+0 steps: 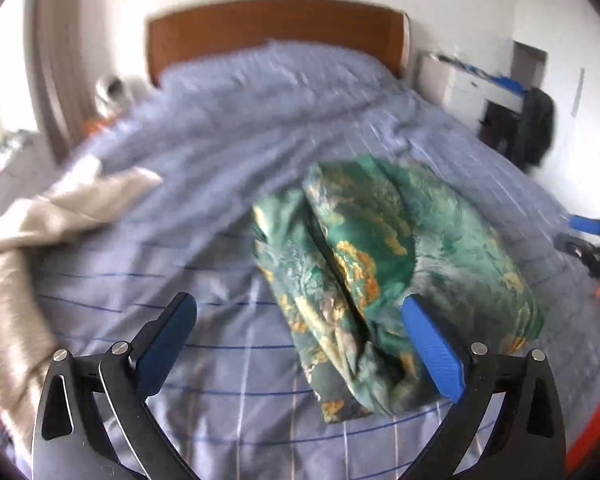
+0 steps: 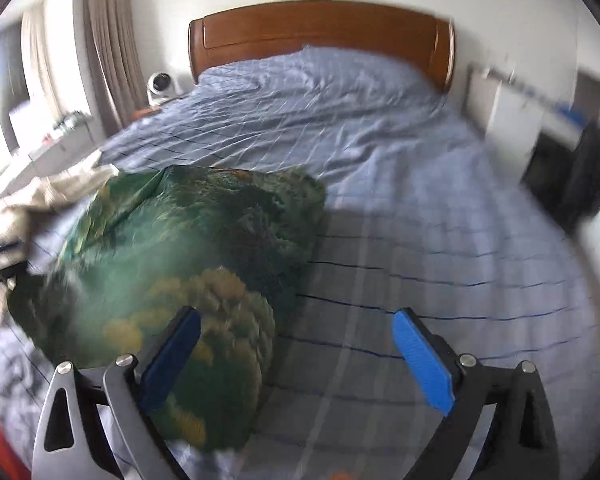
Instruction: Fold large clothes
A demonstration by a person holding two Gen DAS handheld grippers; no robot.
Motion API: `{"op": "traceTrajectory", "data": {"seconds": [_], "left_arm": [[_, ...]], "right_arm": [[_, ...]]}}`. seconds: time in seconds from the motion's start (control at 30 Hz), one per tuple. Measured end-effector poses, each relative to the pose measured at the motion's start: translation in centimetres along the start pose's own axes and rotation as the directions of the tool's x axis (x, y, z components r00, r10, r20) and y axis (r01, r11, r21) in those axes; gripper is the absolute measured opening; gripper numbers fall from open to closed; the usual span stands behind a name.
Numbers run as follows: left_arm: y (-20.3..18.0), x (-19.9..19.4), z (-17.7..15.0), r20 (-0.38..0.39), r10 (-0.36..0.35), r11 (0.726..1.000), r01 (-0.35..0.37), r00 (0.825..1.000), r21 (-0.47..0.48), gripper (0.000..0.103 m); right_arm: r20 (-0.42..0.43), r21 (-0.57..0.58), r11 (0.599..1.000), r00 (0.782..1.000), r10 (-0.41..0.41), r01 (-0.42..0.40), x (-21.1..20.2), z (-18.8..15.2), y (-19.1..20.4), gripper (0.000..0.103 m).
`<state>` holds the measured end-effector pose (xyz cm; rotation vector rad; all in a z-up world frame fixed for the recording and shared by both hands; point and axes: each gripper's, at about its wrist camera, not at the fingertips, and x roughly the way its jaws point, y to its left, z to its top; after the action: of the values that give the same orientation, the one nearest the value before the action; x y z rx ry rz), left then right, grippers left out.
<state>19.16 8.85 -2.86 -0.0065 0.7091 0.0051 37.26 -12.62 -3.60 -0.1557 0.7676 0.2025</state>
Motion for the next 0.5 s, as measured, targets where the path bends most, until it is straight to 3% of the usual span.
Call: {"op": "traceTrajectory", "data": {"seconds": [0.1,0.27,0.5], "left_arm": [[-1.9,-2.4,-1.2,0.061,0.070,0.997,-0.068,0.996,-0.040,0.102],[-4.3,-3.3,-1.2,0.107,0.107,0.992,-0.098,0.989,-0.084,0.103],[-7.0,-5.7,-2.2,0.084,0.084,0.993,-0.076,0.993,-0.095,0.103]], "right_arm": [[0.044,-0.051,0.994,0.995,-0.094,0.096,-3.4,-0.7,1.7,0.099],[0.099,-0.076,0.985,0.985,-0.144,0.152,-8.6,-3.0,2.5,0.099],[0.132,-0.096,0.975,0.974,-0.185,0.198,-12.1,-5.2,3.7,0.099]]}}
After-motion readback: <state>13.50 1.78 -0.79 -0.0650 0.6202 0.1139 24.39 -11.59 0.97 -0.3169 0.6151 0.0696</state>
